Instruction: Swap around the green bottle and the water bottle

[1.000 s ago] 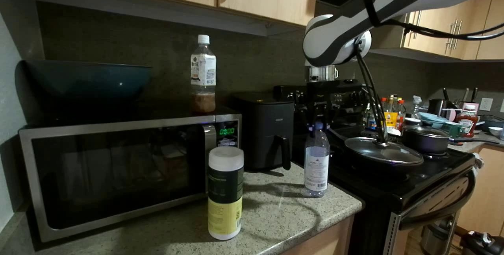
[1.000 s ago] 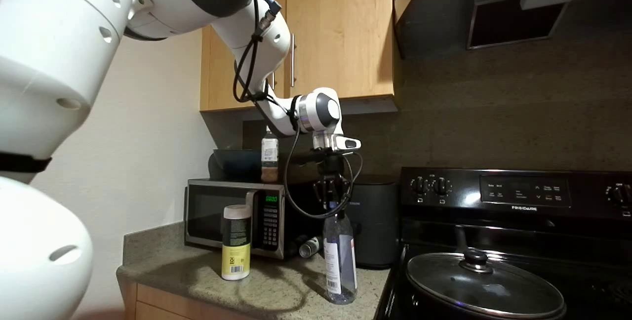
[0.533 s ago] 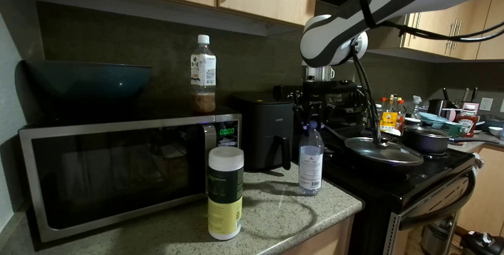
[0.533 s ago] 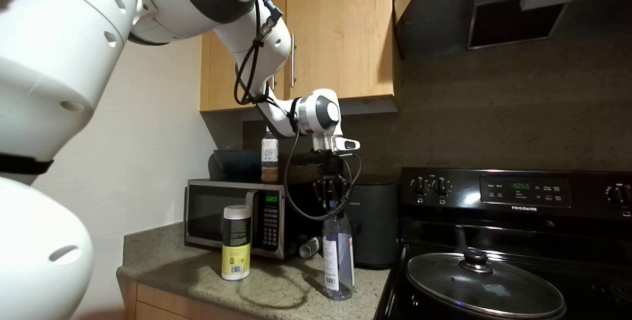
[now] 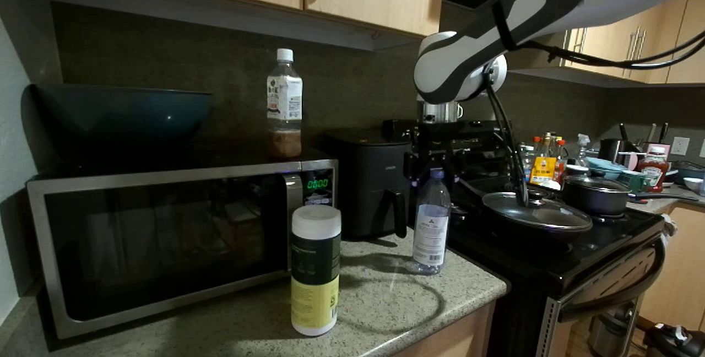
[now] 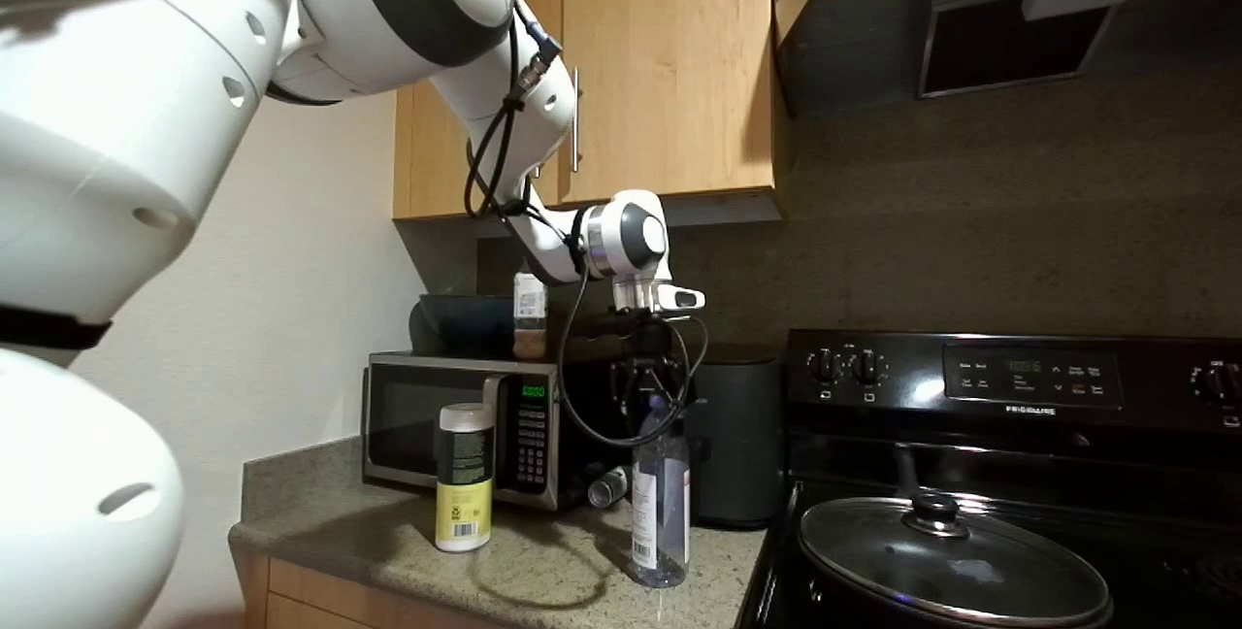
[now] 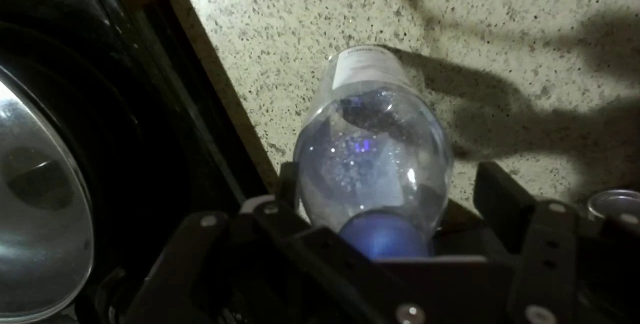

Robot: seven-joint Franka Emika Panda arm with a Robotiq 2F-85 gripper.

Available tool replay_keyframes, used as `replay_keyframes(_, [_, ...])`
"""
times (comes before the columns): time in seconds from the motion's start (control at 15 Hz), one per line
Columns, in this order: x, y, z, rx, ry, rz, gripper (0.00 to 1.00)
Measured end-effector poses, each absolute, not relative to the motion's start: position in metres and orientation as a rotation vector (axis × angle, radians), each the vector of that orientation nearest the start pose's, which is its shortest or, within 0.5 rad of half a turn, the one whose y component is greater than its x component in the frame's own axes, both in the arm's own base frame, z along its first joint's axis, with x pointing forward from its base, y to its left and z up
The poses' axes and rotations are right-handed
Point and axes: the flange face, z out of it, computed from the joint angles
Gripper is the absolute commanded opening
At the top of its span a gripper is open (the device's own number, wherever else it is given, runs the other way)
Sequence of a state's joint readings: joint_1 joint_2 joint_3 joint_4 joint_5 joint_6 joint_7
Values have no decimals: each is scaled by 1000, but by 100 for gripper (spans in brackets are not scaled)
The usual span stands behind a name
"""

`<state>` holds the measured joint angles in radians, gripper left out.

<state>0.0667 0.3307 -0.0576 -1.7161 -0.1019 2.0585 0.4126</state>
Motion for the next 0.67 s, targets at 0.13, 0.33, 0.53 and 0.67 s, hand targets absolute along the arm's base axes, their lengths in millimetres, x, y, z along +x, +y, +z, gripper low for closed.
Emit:
replay_keyframes(0.13, [649,4,391,-3198,573,-36,100])
replay_keyframes(0.33, [647,9,398,-3207,603,-3,100])
replay_keyframes(0.53, [642,24,427,-3250,654,-73,100])
replay_keyframes(0.67, [634,34,455,-3283,706,-135,100])
